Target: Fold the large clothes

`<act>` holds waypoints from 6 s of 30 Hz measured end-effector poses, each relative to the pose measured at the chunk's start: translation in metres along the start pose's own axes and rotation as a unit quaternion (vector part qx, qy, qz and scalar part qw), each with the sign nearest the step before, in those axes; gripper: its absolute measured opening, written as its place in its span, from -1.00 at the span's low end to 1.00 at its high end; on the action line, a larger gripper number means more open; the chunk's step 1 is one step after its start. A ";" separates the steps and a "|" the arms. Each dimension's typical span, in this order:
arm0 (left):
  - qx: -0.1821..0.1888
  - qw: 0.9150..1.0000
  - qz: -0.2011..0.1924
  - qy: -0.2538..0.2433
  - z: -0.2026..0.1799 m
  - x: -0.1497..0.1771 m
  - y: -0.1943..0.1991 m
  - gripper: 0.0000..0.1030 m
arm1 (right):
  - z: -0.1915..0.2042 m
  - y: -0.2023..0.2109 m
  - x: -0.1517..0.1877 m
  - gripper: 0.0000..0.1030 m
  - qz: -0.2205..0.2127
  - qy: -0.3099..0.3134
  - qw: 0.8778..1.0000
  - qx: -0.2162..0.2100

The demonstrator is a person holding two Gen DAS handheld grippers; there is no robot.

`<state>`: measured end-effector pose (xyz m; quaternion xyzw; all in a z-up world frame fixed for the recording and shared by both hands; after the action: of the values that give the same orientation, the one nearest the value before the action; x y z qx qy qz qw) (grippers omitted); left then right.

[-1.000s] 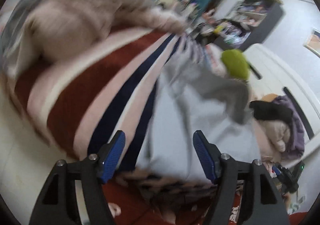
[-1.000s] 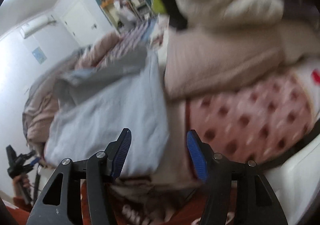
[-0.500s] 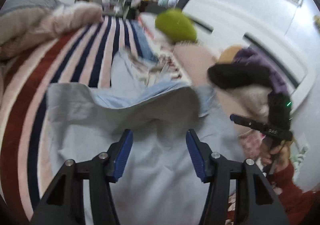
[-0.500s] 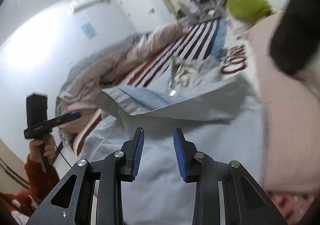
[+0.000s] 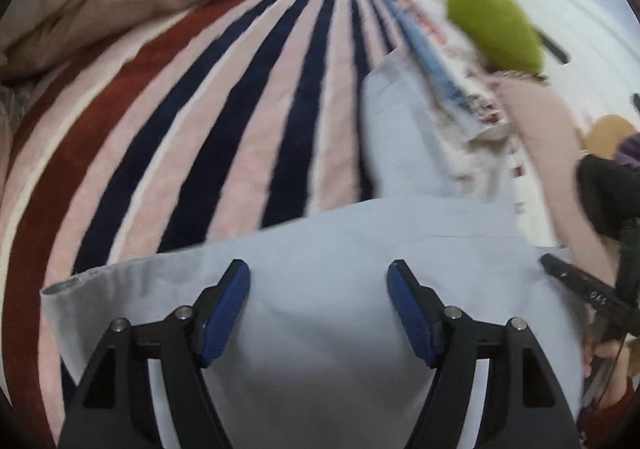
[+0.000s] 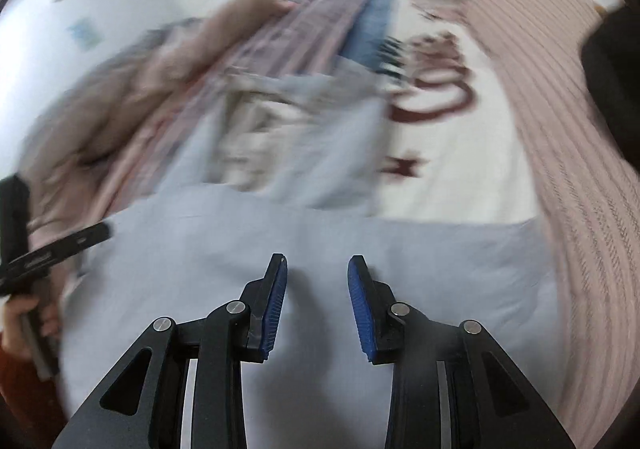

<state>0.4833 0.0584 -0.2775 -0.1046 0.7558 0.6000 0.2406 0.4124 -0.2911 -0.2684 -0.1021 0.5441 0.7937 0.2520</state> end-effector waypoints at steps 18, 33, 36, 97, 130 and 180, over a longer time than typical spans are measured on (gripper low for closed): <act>0.059 0.997 -0.031 -0.035 -0.027 -0.035 0.044 0.61 | 0.018 0.049 -0.030 0.27 -0.020 0.062 0.997 -0.043; 0.058 0.996 -0.069 0.027 0.063 0.155 0.156 0.64 | -0.074 0.160 0.137 0.46 -0.040 0.030 0.999 -0.018; 0.095 0.993 -0.049 0.044 0.072 0.193 0.154 0.64 | -0.094 0.171 0.164 0.49 -0.030 0.009 0.999 -0.028; 0.130 0.981 -0.123 -0.072 -0.097 0.120 0.172 0.34 | 0.049 0.206 0.140 -0.17 -0.117 0.058 0.979 -0.155; 0.137 0.956 -0.242 -0.091 -0.119 -0.084 0.244 0.95 | 0.163 0.271 -0.021 0.64 -0.171 0.138 0.948 -0.229; 0.251 0.952 -0.164 0.058 -0.042 -0.052 0.119 0.93 | 0.159 0.087 -0.021 -0.94 -0.070 0.227 0.945 -0.227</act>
<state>0.4653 0.0423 -0.1437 -0.1981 0.8670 0.3365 0.3096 0.4036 -0.1763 -0.1270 -0.3716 0.3840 0.8324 0.1468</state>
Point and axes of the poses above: each gripper's, at about its wrist camera, not at the fingertips, and y roughly against the way its jaws point, z to its left, x to its underside, the point moved 7 cm from there along -y, roughly the way its jaws point, and after that the axes turned 9 degrees about -y, right-handed, at the moved point
